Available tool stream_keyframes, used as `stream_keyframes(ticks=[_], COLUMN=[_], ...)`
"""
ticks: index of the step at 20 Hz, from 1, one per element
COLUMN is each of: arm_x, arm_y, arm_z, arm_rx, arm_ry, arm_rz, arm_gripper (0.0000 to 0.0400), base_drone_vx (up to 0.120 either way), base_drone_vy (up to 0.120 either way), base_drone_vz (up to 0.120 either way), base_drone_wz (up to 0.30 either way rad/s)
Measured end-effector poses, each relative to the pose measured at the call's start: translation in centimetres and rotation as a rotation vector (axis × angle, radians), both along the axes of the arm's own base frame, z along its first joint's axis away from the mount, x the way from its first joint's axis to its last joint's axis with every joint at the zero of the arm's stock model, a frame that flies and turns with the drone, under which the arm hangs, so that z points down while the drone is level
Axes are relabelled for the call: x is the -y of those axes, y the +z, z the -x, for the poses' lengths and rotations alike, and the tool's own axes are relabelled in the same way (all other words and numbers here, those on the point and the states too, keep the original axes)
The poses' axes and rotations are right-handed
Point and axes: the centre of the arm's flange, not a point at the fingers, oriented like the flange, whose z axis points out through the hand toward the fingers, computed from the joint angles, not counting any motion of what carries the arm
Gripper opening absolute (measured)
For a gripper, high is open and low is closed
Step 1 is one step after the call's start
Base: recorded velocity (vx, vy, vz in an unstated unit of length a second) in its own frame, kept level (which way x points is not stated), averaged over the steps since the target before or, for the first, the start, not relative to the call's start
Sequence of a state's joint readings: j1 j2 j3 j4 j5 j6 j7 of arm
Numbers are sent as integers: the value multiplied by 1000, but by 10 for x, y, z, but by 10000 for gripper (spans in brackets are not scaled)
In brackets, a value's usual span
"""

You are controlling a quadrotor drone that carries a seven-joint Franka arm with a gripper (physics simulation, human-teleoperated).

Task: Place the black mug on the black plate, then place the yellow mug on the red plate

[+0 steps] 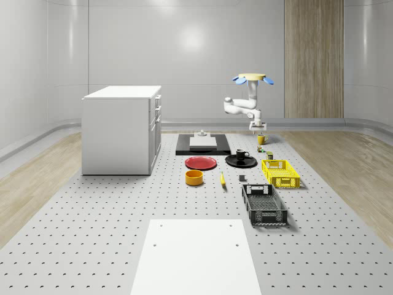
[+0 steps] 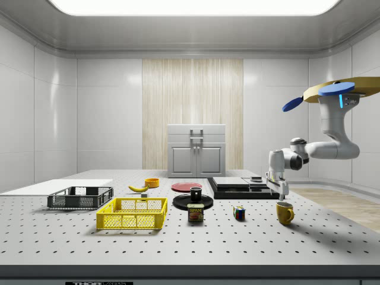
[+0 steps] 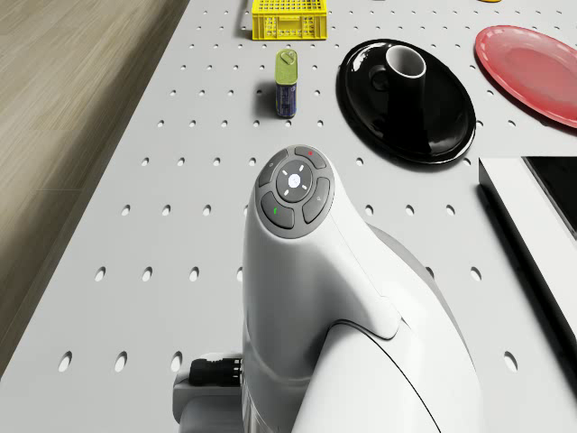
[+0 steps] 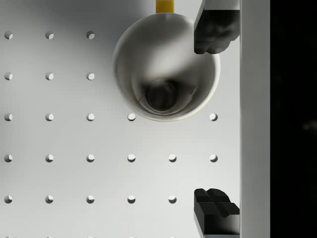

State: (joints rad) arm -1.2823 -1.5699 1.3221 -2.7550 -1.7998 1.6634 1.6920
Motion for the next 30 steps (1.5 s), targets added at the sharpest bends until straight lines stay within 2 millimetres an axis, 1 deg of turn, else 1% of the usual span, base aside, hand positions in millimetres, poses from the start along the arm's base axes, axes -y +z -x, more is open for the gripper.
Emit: stream_keyframes(ticks=[3, 6, 10, 22, 30], arm_x=[0, 0, 0, 0, 4], arm_y=[0, 0, 0, 31, 38], arm_z=[0, 0, 0, 0, 0], arm_rx=[0, 0, 0, 0, 0], arm_ry=[0, 0, 0, 0, 0], arm_rz=[0, 0, 0, 0, 0], arm_gripper=[400, 400, 400, 400, 400], base_drone_vx=[0, -120, -10, 0, 0], base_drone_vy=[0, 0, 0, 0, 0], base_drone_vz=[0, 0, 0, 0, 0], base_drone_wz=[0, 0, 0, 0, 0])
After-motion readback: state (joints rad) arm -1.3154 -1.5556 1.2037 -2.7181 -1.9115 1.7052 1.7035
